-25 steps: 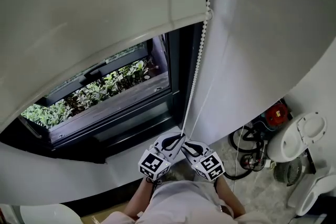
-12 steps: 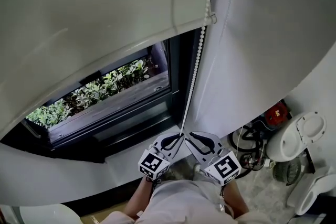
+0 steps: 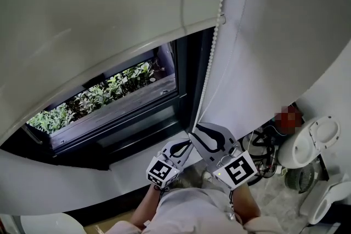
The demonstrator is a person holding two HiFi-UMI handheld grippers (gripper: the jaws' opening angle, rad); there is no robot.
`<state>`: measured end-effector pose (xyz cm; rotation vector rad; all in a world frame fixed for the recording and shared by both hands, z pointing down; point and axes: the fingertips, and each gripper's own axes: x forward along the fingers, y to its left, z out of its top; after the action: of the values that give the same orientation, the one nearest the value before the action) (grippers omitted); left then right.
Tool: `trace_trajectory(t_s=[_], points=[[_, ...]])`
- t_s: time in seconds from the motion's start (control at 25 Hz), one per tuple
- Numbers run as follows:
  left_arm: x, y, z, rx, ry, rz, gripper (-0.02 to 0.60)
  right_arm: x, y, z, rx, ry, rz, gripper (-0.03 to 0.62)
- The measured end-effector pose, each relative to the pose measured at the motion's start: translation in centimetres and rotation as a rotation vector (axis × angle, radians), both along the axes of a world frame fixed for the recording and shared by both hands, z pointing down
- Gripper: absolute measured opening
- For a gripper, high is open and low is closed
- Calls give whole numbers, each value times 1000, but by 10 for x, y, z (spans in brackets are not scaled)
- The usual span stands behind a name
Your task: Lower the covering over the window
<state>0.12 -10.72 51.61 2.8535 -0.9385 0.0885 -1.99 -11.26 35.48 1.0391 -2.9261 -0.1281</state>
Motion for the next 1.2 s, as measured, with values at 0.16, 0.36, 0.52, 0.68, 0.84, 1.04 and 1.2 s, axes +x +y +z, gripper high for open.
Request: trace_trajectory(t_s=[0.16,0.36,0.52,0.68,0.84,1.04,1.2], points=[[0,2,0,-1,-1,-5,18,-1,-7,-5,8,3,9,50],[-2,3,-2,0,12,-8,20,2,-7,2,-33,-32,11,-5],[-1,3,4,-7,-1,-6,18,2,-6,8,-48,-24,15,-5],[4,8,30,-57,-34,8,20,2,-5,34,-97,28,17,-5],[2,11,55,-114,-12,11,20,5,-1,58,-146,26,19,-5],[2,13,78,-134,-14,11,20,5,4,81,-185,30,11,-5],[2,13,91,-142,-39,14,20,4,6,94,-212,41,5,-5]])
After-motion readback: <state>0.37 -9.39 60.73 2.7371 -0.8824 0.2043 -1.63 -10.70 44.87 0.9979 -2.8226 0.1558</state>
